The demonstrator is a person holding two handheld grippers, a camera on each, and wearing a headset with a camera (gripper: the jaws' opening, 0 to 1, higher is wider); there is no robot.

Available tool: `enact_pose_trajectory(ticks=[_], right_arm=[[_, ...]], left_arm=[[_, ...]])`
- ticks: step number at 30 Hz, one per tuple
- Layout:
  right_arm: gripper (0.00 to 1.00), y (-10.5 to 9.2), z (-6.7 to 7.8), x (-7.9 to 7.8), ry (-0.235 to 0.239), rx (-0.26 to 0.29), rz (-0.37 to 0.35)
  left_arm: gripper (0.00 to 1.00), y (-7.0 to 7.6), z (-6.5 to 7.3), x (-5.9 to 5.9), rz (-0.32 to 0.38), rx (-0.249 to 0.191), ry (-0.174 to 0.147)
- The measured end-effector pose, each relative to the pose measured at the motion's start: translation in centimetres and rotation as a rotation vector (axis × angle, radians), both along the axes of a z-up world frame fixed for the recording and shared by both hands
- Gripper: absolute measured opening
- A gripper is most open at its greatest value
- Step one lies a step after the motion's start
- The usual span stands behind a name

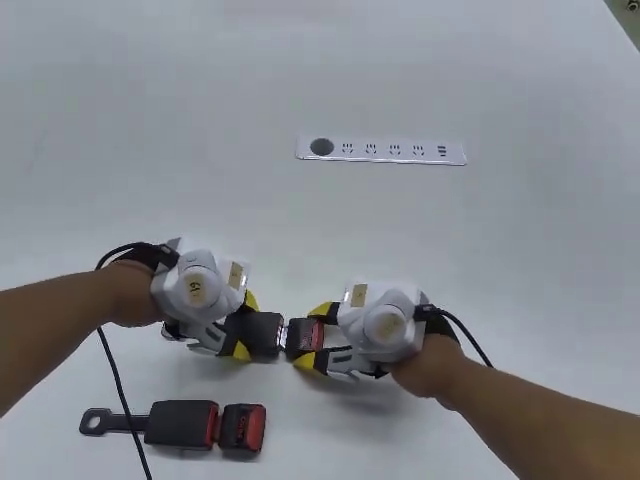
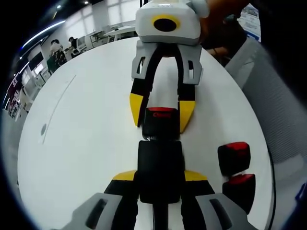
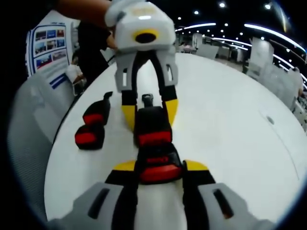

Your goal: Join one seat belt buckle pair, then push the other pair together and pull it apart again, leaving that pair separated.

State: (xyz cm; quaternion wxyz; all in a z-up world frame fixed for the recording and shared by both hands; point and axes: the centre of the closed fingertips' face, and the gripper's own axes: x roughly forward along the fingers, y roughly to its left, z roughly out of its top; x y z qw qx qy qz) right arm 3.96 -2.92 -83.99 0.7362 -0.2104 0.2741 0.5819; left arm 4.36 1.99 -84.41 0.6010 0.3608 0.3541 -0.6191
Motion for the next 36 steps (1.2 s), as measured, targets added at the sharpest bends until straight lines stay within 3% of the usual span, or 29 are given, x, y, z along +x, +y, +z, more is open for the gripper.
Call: enact_pose_trajectory(ticks=[21, 36], right_arm=[[0.35, -1.6, 0.2, -0.5, -0.007, 0.008, -0.012], [0.36, -4.4, 0.2, -0.8, -0.002, 0.022, -0.009]], left_arm=[[0.35, -0.2, 0.6, -0.4, 0.042, -0.066, 0.010], [0.35, -0.6, 1.4, -0.7, 0.076, -0.127, 0.015]])
